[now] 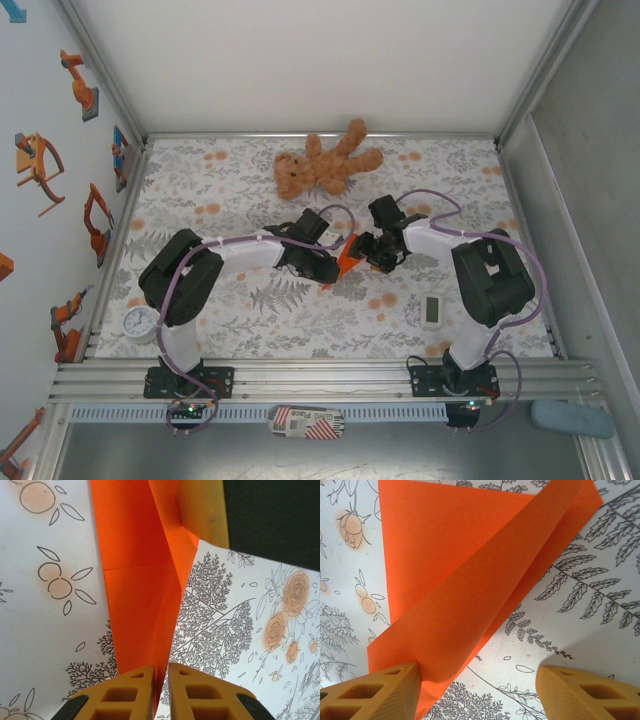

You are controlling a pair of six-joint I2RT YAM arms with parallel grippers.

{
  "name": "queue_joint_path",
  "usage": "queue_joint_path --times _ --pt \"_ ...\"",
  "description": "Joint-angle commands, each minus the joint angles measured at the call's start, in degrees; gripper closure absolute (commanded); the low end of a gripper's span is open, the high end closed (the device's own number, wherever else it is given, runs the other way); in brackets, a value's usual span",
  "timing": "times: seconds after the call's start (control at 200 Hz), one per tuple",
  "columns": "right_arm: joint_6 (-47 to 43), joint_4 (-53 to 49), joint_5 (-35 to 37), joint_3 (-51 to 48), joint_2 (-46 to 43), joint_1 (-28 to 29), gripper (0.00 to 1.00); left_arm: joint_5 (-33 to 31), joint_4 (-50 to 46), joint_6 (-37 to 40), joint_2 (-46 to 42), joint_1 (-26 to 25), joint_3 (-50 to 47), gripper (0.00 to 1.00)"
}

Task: Fold a paper plane with a square sheet of paper (pick it up from the middle)
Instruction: Fold the wing for the fifth time at the center of the table.

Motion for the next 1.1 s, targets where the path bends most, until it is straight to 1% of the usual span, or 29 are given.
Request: queue_joint_path --times 0.0,0.27,0.561,0.731,0.926,1.092 --pt "-1.0 9.7 3.3 -3.6 9.3 0.8 0.36 0.5 -1.2 -0.4 1.5 0.1 -0.3 0.86" --pt "-1.1 9.7 3.4 -3.3 9.7 0.8 0.36 1.0 -1.0 -0.1 2.6 0.1 -0.5 0.90" --pt "-1.7 9.5 3.4 -3.0 9.4 0.8 0.36 2.2 0.2 -0.3 3.1 0.8 -1.6 0.91" --pt "-4.0 10.1 2.3 -2.9 7.3 0.7 0.36 6.2 0.6 -0.5 3.0 1.7 -1.4 0.91" --pt "-8.5 11.1 0.3 -3.7 3.9 0.4 0.35 10.1 -1.5 -1.7 3.8 2.7 0.8 0.91" --pt "-11.8 12.6 -1.7 -5.3 1.2 0.4 0.31 12.4 -2.6 -3.2 5.1 3.7 2.1 0.91"
